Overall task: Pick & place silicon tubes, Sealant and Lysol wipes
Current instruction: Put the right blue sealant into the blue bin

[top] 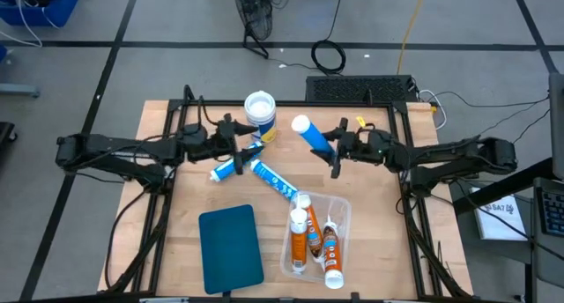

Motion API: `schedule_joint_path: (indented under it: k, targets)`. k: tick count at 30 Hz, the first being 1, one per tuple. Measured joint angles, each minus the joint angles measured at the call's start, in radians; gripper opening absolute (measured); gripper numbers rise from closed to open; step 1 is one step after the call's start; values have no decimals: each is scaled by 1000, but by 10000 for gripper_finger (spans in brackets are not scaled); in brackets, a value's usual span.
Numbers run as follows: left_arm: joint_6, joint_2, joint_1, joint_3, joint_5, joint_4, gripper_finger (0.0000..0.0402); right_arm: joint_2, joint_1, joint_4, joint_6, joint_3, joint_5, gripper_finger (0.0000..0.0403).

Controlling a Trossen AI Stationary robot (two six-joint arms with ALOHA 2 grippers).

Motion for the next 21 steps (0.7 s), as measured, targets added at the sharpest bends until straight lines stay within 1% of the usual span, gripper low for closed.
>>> schedule_joint_path:
  k: [4,7,10,12,16,21]
  targets:
    - [55,132,0,0,56,240,306,37,0,46,-28,0,-3,201]
    - [101,221,0,0,71,410,306,47,0,80,-33,0,-3,201]
    - [126,297,0,3,74,533,305,59,0,73,-33,1,-3,201]
    - [130,341,0,21,75,572,306,64,0,85,-43,1,-3,201]
    - [130,424,0,97,83,579,306,66,0,85,-49,1,-3,201]
    - [113,515,0,217,168,573,305,66,0,92,-50,1,-3,201]
